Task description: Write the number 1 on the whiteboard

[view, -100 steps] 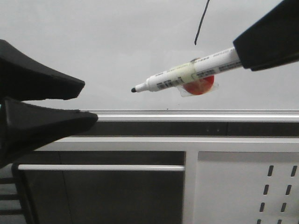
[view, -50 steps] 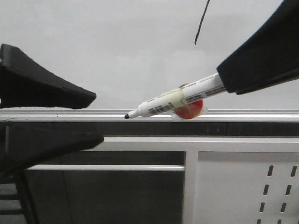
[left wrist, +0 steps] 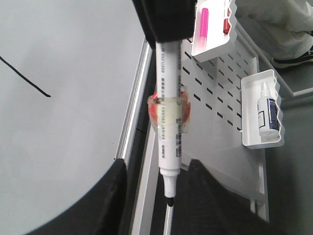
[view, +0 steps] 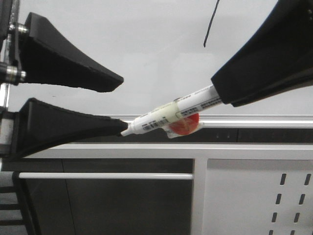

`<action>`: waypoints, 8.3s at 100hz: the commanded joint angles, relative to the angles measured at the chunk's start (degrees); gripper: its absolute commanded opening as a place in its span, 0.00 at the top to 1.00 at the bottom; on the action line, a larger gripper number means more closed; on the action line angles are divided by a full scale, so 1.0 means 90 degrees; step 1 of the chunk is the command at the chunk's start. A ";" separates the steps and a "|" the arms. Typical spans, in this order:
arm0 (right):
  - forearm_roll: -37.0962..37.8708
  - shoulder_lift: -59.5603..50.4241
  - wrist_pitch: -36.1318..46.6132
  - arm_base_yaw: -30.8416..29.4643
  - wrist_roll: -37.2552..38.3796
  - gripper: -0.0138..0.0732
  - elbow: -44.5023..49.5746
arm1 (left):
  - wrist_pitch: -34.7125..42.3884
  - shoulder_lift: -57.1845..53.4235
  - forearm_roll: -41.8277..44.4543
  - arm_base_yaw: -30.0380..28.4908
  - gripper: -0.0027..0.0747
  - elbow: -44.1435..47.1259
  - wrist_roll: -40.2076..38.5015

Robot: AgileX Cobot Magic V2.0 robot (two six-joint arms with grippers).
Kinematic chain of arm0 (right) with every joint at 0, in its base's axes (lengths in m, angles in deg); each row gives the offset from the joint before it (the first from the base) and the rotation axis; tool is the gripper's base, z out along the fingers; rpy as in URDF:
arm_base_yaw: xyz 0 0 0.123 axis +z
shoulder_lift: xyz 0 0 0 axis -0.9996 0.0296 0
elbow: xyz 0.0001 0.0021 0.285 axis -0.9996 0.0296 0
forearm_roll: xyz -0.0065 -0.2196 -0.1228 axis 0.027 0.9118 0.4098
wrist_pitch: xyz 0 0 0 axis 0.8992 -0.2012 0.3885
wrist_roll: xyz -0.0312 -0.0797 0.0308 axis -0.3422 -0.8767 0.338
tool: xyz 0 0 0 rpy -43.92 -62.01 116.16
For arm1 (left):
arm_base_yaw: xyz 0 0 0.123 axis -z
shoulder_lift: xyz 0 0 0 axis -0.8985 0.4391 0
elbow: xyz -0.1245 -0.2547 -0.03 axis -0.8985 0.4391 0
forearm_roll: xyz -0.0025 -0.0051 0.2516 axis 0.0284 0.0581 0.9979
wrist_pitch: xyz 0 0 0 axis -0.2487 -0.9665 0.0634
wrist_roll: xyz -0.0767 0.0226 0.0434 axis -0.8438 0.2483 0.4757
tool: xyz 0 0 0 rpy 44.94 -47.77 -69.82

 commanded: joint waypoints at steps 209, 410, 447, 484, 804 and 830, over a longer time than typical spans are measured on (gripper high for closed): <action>-0.0749 0.0302 -0.0447 -0.0008 -0.0356 0.82 -0.0507 | 0.0065 0.0497 -0.0779 0.0025 0.99 -0.0591 -0.0035; -0.0285 -0.3044 0.1709 -0.0008 -0.0922 0.91 0.0200 | 0.6261 0.0593 -0.5749 0.1815 0.99 0.0944 -0.1371; -0.0045 -0.4390 0.2270 -0.0008 -0.0922 0.91 0.1046 | 0.7127 0.1748 -0.5743 0.1815 0.99 0.0944 -0.2557; -0.0135 -0.4973 0.2185 -0.0008 -0.0922 0.91 0.1589 | 0.7127 0.1813 -0.5782 0.1637 0.99 0.0944 -0.2557; -0.0196 -0.4973 0.2008 -0.0008 -0.0922 0.91 0.1653 | 0.7127 0.3035 -0.2383 -0.0902 0.99 -0.0224 -0.5236; -0.0209 -0.4973 0.1994 -0.0008 -0.0922 0.91 0.1653 | 0.7127 0.3359 -0.2711 -0.1025 0.99 -0.0395 -0.5249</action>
